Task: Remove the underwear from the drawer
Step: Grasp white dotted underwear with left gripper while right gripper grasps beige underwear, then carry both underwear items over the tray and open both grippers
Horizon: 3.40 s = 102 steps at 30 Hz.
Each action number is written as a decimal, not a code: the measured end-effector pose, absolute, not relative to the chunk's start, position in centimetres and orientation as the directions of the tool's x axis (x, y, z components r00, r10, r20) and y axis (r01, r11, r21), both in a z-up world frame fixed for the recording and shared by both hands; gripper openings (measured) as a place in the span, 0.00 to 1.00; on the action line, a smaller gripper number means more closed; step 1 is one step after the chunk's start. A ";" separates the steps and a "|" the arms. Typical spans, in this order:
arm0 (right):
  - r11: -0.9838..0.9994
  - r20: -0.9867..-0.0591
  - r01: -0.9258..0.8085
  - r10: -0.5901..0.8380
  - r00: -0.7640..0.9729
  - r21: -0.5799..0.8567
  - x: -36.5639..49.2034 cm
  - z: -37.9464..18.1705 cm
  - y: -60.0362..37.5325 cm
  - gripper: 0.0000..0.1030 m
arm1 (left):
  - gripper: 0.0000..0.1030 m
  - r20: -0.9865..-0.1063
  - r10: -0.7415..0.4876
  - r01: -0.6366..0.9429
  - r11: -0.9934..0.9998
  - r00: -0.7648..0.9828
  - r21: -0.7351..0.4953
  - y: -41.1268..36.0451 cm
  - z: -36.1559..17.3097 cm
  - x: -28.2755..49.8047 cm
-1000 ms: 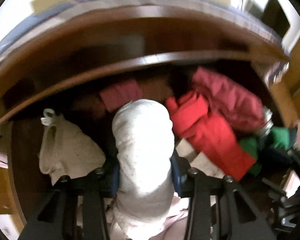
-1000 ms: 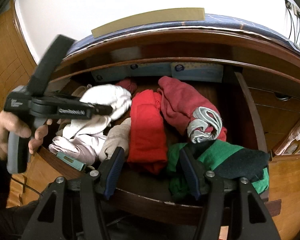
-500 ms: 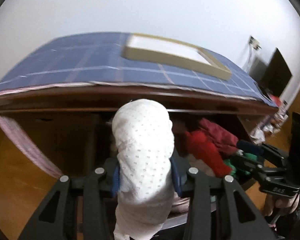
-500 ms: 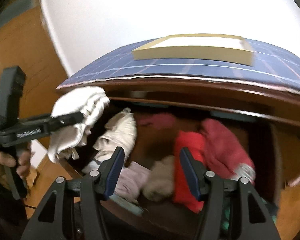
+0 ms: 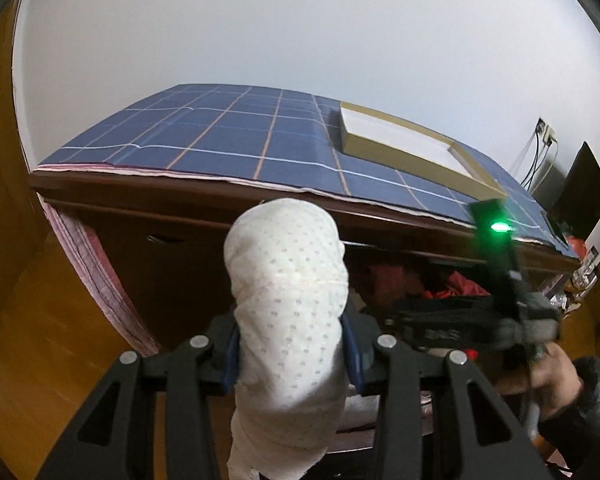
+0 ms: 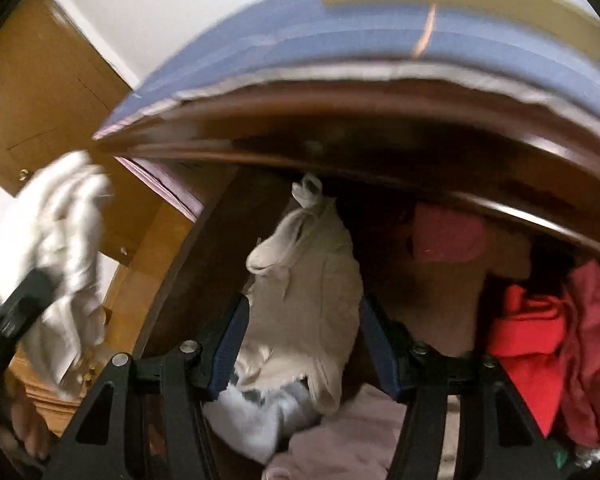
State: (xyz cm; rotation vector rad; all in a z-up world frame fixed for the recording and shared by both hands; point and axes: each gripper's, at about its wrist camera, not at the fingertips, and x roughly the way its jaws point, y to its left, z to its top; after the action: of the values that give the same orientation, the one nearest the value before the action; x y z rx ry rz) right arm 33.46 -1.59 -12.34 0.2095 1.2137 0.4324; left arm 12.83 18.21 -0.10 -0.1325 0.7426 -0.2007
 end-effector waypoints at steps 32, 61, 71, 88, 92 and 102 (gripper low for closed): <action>0.894 -0.842 -0.335 0.410 0.351 0.296 28.8 -9.2 -1.7 0.26 | 0.40 -0.632 -0.262 0.161 0.963 0.729 -0.214 16.6 -0.1 12.2; 0.895 -0.538 -0.110 0.355 0.764 0.433 33.6 7.4 -17.8 0.26 | 0.40 -0.521 -0.367 0.319 0.930 0.771 -0.183 7.1 8.7 27.7; 0.935 -0.600 -0.004 0.230 0.766 0.354 43.7 6.8 -18.5 0.26 | 0.40 -0.539 -0.360 0.342 0.929 0.761 -0.138 2.8 9.7 37.7; 0.944 -0.775 0.104 0.190 0.603 0.312 53.0 1.4 -16.6 0.27 | 0.40 -0.709 -0.306 0.319 0.940 0.635 -0.120 0.2 5.3 47.5; 0.944 -0.783 0.097 0.202 0.589 0.316 53.6 0.4 -15.9 0.27 | 0.40 -0.727 -0.273 0.314 0.946 0.631 -0.083 -0.1 4.5 48.0; 0.944 -0.782 0.070 0.224 0.581 0.323 54.6 -0.7 -15.6 0.29 | 0.51 -0.739 -0.188 0.272 0.962 0.647 -0.006 -0.7 3.1 49.6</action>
State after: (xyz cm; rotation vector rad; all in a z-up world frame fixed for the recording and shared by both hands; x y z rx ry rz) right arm 54.58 -15.63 -0.68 0.3371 0.9512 0.0924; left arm 49.62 -0.74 3.06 0.1086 0.8265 -0.2620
